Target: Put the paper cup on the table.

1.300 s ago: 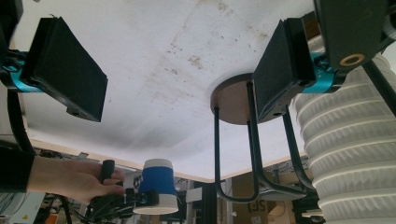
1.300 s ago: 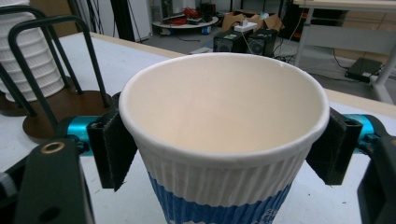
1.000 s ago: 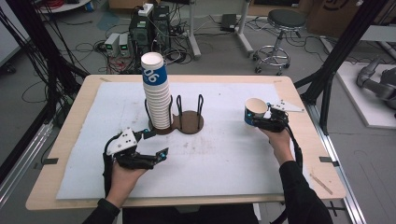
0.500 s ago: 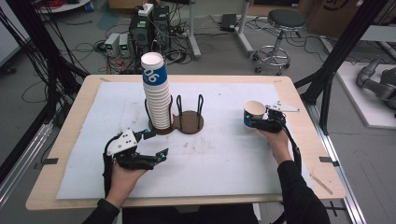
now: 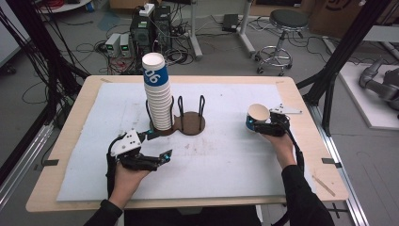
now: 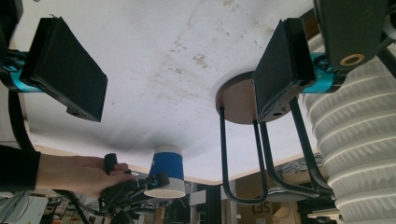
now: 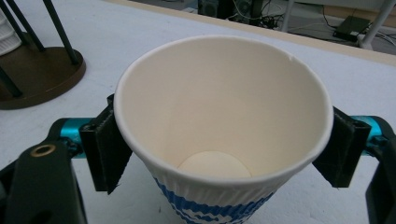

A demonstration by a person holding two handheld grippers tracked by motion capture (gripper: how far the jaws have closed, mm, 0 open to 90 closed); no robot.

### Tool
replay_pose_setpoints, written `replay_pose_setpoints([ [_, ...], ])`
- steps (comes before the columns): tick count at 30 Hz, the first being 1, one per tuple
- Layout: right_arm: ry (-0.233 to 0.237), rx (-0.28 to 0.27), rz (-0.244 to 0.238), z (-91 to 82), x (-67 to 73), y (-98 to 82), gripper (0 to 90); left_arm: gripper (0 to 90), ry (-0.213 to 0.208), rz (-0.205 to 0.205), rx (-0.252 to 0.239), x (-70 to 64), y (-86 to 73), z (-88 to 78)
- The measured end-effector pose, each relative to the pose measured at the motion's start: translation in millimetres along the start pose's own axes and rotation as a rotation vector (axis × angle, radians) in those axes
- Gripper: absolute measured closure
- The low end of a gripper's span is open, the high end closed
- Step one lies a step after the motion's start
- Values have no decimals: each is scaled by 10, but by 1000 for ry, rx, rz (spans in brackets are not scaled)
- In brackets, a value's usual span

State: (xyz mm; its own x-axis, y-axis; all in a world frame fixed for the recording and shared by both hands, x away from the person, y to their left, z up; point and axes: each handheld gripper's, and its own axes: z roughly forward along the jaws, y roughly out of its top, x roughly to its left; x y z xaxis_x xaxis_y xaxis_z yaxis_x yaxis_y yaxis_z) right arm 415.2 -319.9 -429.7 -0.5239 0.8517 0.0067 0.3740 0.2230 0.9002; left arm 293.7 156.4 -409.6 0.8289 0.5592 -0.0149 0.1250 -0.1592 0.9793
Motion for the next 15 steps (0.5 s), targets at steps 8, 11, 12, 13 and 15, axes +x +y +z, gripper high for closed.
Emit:
replay_pose_setpoints([
  [8, -30, 32, 6, 1, 40, 6, 154, 178, -5, 1, 0, -13, 8, 21],
  [11, -57, 43, 1, -17, 63, 15, 154, 178, -4, 6, 1, -9, 9, 15],
  [12, -62, 44, 3, -25, 70, 18, 154, 178, -3, 4, 0, -8, 8, 16],
  [13, -67, 49, -3, -30, 68, 18, 155, 178, -3, 1, 0, -8, 7, 16],
  [15, -77, 63, 1, -42, 74, 13, 155, 178, -4, 1, -1, -7, 7, 15],
])
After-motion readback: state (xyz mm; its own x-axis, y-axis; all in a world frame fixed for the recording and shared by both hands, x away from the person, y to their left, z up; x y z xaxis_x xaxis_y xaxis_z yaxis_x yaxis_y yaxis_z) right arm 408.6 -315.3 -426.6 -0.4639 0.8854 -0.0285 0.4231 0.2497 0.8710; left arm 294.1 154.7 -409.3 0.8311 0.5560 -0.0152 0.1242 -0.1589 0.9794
